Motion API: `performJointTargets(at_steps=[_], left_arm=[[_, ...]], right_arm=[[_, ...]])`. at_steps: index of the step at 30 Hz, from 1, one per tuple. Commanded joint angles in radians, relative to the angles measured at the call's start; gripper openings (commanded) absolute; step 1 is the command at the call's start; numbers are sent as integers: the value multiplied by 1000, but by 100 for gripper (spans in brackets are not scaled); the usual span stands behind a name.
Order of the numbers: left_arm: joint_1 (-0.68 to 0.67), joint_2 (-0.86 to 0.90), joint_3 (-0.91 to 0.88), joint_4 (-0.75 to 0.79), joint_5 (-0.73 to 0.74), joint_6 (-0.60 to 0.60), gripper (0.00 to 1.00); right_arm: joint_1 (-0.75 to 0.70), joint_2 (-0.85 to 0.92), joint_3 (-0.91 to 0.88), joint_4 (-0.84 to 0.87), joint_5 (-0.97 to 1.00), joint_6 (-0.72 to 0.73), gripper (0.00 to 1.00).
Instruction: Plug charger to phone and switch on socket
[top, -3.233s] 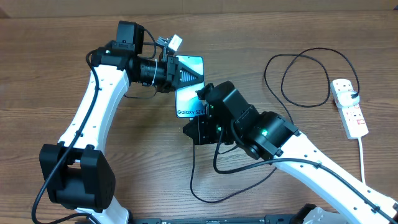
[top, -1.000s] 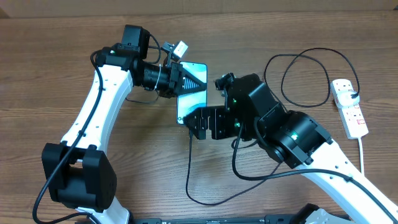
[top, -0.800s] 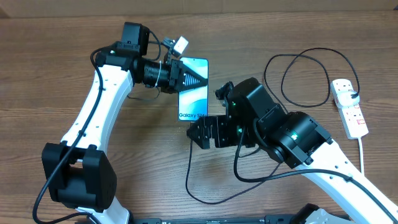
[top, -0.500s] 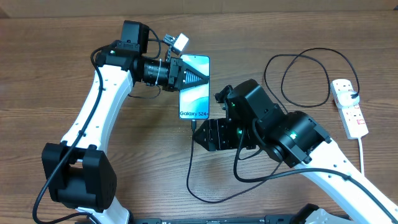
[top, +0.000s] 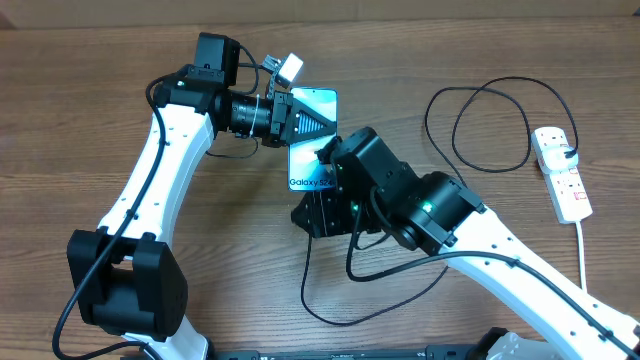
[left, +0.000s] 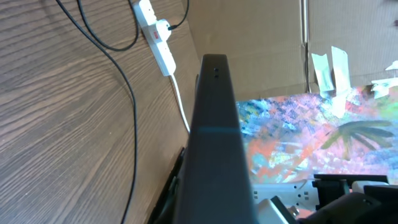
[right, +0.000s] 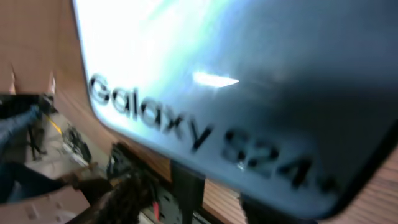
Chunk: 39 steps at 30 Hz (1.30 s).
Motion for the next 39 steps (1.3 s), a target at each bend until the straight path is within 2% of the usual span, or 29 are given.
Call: performJointTargets(at_steps=[1,5,9,13,21,25,28,30,39], left_arm=[[1,-14,0,3,63,-21,4],[1,-14,0,3,63,-21,4],[1,-14,0,3,63,-22,4],[1,-14,0,3,62,-22,4],[1,-14,0,-6,62,-19,4],[1,-14,0,-57,63,39,4],[1,-14,0,-102,63,87,4],[1,-14,0,-106,63,93,4],[-12,-14,0,-106,72,112,4]], right_arm=[[-7,7,24,21,22,1,43],[-7,8,24,26,21,25,26],[-7,8,24,26,18,27,21],[-7,8,24,27,19,27,4],[-10,8,24,32,20,27,4],[-48,8,24,30,13,26,4],[-98,8,24,39,-76,-2,4],[-129,8,24,38,-125,-8,4],[-160,43,34,42,-119,0,4]])
